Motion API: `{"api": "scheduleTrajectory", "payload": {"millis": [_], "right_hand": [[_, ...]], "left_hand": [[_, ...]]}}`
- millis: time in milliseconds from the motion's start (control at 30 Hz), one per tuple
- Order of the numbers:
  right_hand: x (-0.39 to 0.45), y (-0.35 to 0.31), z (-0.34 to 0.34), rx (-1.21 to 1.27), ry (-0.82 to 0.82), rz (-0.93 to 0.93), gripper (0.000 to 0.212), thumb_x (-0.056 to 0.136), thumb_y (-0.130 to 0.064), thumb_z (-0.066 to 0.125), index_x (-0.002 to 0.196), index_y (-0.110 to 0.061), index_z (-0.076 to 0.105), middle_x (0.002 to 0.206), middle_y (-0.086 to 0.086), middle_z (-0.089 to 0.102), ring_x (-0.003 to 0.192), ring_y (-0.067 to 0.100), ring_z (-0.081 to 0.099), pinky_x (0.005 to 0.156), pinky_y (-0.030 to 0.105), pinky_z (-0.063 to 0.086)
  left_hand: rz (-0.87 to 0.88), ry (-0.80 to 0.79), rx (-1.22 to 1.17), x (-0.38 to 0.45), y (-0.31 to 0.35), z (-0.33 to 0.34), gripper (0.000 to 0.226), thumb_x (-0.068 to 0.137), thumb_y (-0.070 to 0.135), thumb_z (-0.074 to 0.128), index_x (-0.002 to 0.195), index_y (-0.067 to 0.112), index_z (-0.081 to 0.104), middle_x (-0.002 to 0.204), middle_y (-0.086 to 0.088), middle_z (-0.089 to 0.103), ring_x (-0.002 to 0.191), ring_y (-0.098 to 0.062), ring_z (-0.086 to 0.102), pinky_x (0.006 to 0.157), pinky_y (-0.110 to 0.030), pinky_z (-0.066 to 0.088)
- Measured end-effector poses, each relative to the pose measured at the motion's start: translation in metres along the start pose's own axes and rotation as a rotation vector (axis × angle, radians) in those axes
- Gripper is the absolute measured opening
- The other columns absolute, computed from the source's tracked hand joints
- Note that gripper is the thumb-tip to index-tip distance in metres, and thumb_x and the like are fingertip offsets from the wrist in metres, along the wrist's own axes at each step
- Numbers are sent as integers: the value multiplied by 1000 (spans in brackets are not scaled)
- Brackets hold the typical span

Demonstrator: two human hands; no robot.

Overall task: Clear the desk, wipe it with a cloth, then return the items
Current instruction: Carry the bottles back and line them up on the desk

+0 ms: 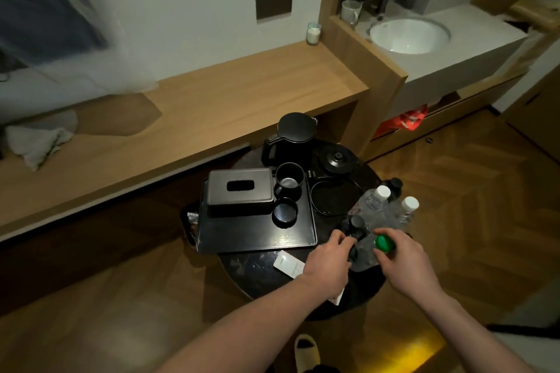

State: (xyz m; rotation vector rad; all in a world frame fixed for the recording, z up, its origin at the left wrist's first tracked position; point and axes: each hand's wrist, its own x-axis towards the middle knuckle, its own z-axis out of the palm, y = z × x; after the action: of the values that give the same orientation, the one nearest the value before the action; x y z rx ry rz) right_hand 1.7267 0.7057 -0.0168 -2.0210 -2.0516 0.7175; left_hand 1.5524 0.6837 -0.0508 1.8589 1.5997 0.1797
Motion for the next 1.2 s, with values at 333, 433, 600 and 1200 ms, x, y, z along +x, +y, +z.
{"api": "scheduleTrajectory", "payload": {"millis": [333, 433, 600, 1200], "right_hand": [[2, 21, -20, 20, -52, -162, 37, 88, -24, 80, 123, -32, 69, 116, -12, 62, 110, 8, 53, 100, 33, 48], [-4, 24, -32, 65, -38, -211, 35, 87, -25, 81, 120, -33, 71, 109, -17, 61, 108, 11, 59, 97, 35, 52], [-16, 14, -50, 133, -77, -331, 37, 87, -29, 80, 121, -38, 69, 110, -23, 60, 105, 4, 59, 93, 36, 57], [-52, -203, 6, 166, -377, -836, 31, 89, -34, 80, 116, -43, 68, 109, -29, 59, 100, -6, 56, 83, 16, 47]], "left_hand": [[-144, 245, -144, -17, 22, 22, 37, 95, 11, 68, 125, 28, 56, 127, 7, 55, 110, -19, 63, 95, -40, 55], [-158, 358, -247, -32, 26, 25, 32, 97, 15, 65, 124, 31, 58, 125, 16, 57, 110, -8, 60, 97, -31, 54], [-173, 514, -358, -76, 32, 12, 31, 99, 21, 65, 127, 33, 60, 122, 22, 57, 113, 1, 56, 99, -21, 51], [-511, 948, -255, -284, -74, -93, 33, 94, 24, 73, 124, 33, 63, 110, 29, 54, 101, 9, 55, 80, -2, 43]]}}
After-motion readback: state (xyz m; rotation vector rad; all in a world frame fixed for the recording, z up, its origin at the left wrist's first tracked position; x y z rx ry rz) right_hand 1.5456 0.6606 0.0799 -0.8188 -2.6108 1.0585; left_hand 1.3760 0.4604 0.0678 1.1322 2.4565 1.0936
